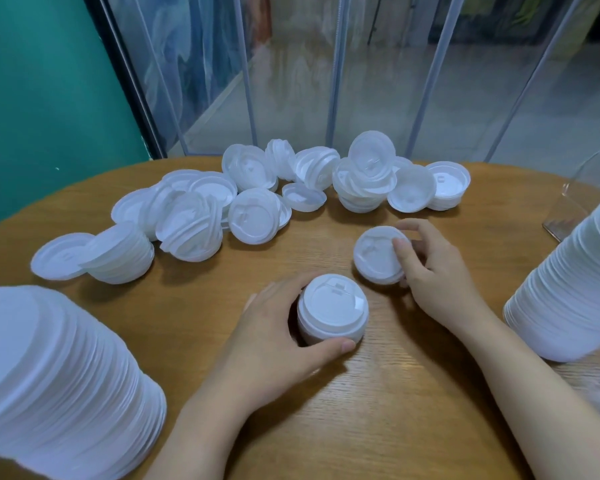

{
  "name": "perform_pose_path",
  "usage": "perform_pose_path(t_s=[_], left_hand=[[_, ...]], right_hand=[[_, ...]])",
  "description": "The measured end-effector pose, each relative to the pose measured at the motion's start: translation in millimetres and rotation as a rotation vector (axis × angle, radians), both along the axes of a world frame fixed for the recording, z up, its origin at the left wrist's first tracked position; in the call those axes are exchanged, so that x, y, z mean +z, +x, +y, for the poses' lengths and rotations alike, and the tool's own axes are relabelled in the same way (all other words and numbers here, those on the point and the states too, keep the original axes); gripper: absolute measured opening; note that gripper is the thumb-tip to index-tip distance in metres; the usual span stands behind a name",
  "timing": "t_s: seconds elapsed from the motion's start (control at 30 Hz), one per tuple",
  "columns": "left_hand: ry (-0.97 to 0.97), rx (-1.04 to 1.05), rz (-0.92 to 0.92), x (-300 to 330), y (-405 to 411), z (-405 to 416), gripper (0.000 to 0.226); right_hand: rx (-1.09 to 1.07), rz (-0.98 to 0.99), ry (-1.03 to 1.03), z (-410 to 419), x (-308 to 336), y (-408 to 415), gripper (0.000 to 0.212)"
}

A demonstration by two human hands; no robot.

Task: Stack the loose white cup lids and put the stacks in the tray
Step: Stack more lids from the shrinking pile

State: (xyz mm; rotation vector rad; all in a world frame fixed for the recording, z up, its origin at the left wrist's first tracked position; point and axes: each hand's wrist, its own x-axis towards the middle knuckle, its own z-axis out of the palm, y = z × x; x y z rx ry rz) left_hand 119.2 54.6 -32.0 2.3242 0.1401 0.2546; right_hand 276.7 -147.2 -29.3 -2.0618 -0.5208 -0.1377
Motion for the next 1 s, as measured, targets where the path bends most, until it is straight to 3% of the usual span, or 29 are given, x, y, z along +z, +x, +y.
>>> perform_pose_path(t_s=[0.2, 0.37, 0.5, 0.63, 0.77, 0.87, 1.0], left_hand=[[-0.007, 0.0, 0.003, -2.0, 1.1, -0.2, 0.077], [-0.012, 0.006, -0.009, -0.8, 0.9, -1.4, 0.077], [-0.048, 0.024, 0.034, -3.9, 0.4, 0.4, 0.097], [-0.089, 0.017, 0.065, -3.1, 0.0, 0.1, 0.111], [-0.067, 0.005, 0.034, -1.3, -1.0, -1.3, 0.094], [-0.053, -0.012, 0.0, -0.8, -0.8, -1.0, 0.074], [-0.064, -0.01, -0.001, -2.1, 0.3, -0.3, 0.072]], right_hand=[[-0.062, -0.01, -0.217, -2.5, -1.3, 1.5, 0.025], [0.005, 0.025, -0.419, -3.9, 4.0, -2.4, 0.057], [0.045, 0.039, -0.494, -4.3, 6.9, -6.2, 0.076], [0.052, 0.029, -0.482, -3.0, 5.6, -8.7, 0.077], [0.061, 0.032, -0.438, -1.7, 3.5, -8.4, 0.075], [0.002, 0.013, -0.243, 1.1, 4.8, -8.4, 0.065], [0.074, 0.094, 0.009, -0.7, 16.8, -13.8, 0.065]])
